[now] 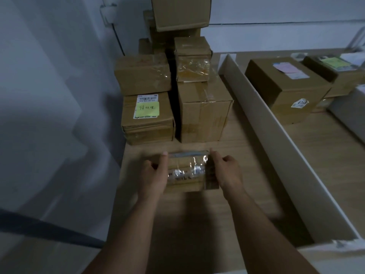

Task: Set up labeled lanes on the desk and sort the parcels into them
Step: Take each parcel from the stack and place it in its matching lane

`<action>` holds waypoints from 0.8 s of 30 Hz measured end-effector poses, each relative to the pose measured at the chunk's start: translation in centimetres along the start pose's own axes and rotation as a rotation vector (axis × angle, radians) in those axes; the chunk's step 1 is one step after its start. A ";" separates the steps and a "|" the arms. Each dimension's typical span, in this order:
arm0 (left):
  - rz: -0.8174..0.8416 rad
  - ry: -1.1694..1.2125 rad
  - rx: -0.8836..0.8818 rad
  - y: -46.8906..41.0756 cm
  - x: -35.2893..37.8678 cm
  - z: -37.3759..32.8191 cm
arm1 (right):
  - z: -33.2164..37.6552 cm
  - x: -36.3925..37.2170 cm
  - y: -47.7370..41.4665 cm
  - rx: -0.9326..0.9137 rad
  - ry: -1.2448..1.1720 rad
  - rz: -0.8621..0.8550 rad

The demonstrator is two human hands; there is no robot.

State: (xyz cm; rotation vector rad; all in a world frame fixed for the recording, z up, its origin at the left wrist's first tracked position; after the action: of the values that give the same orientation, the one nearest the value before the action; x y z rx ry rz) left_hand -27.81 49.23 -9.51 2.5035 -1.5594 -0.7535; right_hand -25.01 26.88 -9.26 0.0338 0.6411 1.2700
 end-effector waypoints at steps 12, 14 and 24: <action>0.092 0.003 0.029 0.5 1.2 1.2 | -1.7 1.0 0.3 0.012 -0.065 0.058; 0.102 -0.008 0.050 0.4 1.4 0.9 | -1.8 0.9 0.2 0.021 -0.040 0.045; -0.075 -0.206 -0.069 0.3 -0.6 1.2 | -2.0 0.2 0.1 -0.102 0.187 0.011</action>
State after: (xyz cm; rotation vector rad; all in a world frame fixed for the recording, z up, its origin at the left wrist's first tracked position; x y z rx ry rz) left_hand -28.86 49.84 -10.22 2.5154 -1.4749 -1.0883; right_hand -25.98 26.45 -10.97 -0.1676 0.7368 1.3243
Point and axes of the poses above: each hand's wrist, its own y-axis away from the middle knuckle, its own x-axis out of the palm, z = x × y, the point moved 7 cm from there along -y, towards the middle knuckle, and after that the axes turned 3 degrees about y, right-handed, at the moved point
